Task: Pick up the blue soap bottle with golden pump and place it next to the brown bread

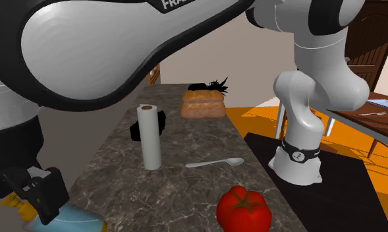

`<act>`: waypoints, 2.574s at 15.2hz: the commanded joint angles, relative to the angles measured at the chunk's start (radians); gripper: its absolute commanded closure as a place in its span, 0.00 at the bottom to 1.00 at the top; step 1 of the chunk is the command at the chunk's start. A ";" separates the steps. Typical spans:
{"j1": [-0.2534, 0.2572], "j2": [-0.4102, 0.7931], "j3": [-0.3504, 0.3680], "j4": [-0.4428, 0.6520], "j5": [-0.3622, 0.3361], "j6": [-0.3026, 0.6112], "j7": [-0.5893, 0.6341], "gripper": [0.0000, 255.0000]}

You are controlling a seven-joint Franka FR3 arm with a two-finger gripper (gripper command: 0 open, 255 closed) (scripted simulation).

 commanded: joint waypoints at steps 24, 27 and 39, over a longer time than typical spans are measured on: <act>-0.009 0.002 -0.038 -0.140 0.171 0.070 0.331 0.00; 0.017 -0.011 -0.083 -0.219 0.280 0.297 0.613 0.00; -0.003 0.068 -0.063 -0.194 0.307 0.349 0.599 0.00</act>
